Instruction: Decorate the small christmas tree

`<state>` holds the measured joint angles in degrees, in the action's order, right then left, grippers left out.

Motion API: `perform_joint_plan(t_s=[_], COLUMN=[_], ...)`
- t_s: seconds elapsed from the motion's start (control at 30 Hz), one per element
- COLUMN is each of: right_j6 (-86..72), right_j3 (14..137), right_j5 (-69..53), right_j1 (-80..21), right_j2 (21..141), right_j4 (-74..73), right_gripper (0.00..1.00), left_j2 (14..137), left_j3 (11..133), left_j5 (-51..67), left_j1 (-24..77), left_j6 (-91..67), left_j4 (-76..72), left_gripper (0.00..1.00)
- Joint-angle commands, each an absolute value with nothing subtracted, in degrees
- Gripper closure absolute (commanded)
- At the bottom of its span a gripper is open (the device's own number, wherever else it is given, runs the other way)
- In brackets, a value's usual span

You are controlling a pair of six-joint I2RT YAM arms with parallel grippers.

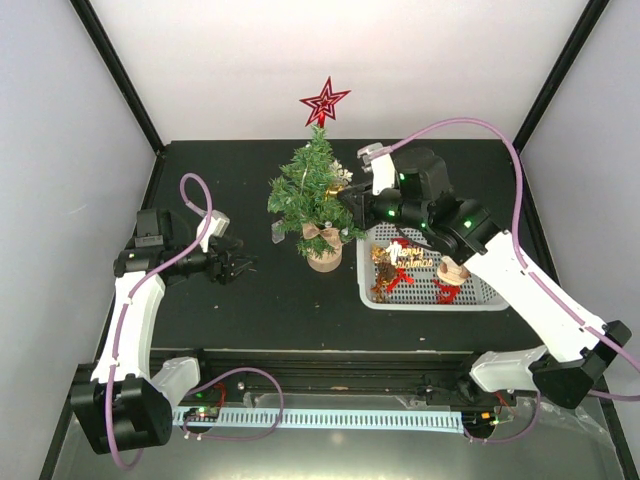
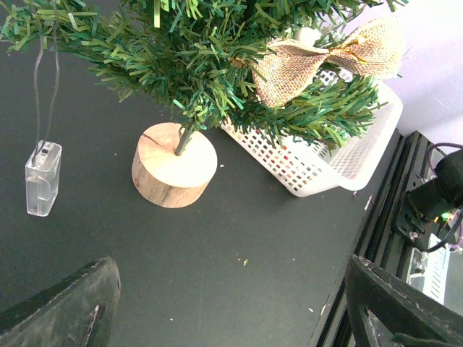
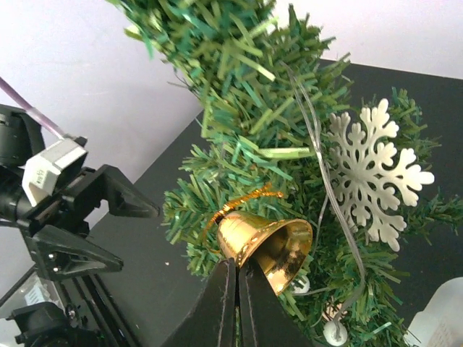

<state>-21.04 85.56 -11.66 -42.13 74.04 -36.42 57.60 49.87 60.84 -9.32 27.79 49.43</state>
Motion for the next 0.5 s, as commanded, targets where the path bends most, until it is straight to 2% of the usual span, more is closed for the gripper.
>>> perform_joint_plan(t_s=[0.0, 0.47], right_j6=[-20.0, -21.1], right_j3=[83.2, 75.2], right_j5=[-9.6, -7.7], right_j1=[-42.4, -42.4], right_j2=[73.8, 67.2], right_j4=[-35.7, -35.8], right_gripper=[0.99, 0.99], left_j2=[57.4, 57.4], left_j3=[49.9, 49.8], left_j5=[61.7, 61.6], left_j1=[-9.5, -9.5], left_j6=[28.1, 27.7], left_j4=[48.8, 48.3], left_gripper=[0.15, 0.15])
